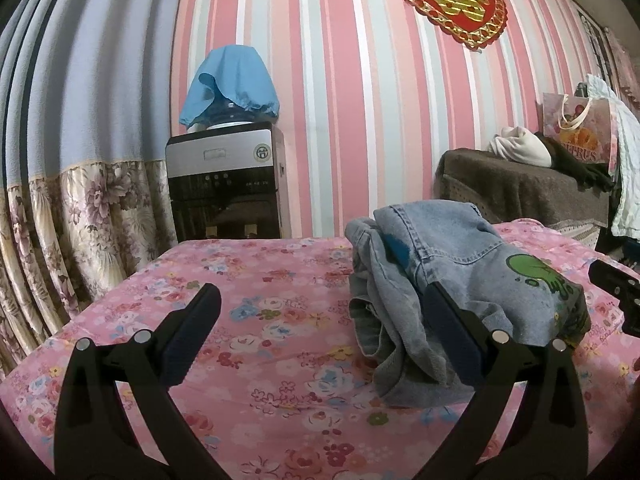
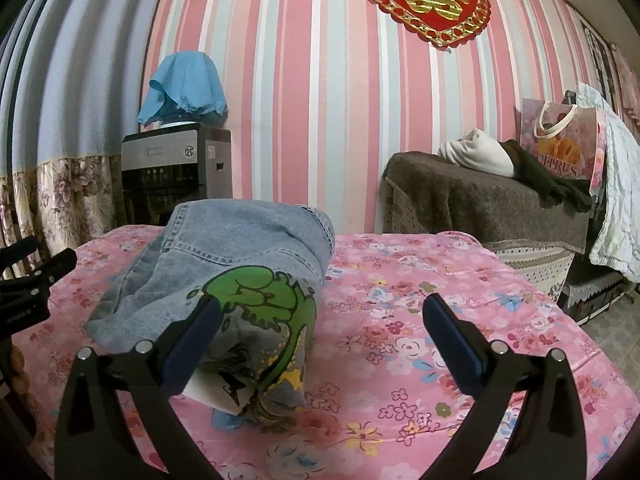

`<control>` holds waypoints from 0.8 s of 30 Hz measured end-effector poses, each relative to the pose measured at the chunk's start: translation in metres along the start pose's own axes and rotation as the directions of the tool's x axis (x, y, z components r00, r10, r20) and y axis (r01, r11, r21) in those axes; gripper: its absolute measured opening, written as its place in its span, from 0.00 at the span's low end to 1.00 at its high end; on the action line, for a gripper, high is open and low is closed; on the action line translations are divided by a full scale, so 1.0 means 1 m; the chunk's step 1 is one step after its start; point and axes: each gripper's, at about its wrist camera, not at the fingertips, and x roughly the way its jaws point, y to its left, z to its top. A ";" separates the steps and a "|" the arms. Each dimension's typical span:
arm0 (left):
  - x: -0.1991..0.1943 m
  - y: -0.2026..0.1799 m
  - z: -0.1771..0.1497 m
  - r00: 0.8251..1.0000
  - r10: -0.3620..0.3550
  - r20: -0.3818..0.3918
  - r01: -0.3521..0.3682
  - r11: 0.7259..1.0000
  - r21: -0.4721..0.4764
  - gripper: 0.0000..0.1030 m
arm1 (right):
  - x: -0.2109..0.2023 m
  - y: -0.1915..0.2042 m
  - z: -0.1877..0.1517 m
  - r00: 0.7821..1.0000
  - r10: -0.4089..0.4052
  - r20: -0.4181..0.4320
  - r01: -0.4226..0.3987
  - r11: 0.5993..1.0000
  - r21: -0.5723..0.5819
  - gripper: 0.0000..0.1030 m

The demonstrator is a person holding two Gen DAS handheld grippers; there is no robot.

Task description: Fold large clothes

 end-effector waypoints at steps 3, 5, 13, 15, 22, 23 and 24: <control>0.000 0.000 -0.001 1.000 0.000 -0.002 0.000 1.000 -0.001 0.97 | 0.000 -0.001 0.000 1.000 0.000 0.001 0.000 1.000 0.001 0.98; 0.001 0.000 -0.001 1.000 0.002 -0.004 -0.002 1.000 0.000 0.97 | 0.000 -0.001 0.000 1.000 0.002 -0.001 -0.002 1.000 0.000 0.98; 0.002 0.000 -0.002 1.000 0.001 -0.005 -0.001 1.000 0.002 0.97 | 0.000 -0.001 0.000 1.000 0.001 -0.001 -0.001 1.000 -0.001 0.98; 0.002 0.000 -0.001 1.000 0.001 -0.006 -0.001 1.000 0.001 0.97 | 0.000 -0.002 0.000 1.000 0.001 -0.001 -0.001 1.000 -0.001 0.98; 0.002 0.000 -0.001 1.000 0.001 -0.007 -0.001 1.000 0.002 0.97 | 0.000 -0.003 0.000 1.000 0.003 0.000 -0.003 1.000 -0.002 0.98; 0.003 0.000 -0.001 1.000 0.002 -0.006 -0.002 1.000 0.003 0.97 | 0.000 -0.002 0.001 1.000 0.002 -0.001 -0.002 1.000 -0.002 0.98; 0.002 0.000 -0.001 1.000 0.003 -0.004 -0.003 1.000 0.003 0.97 | 0.001 -0.003 0.000 1.000 0.002 -0.002 -0.002 1.000 -0.001 0.98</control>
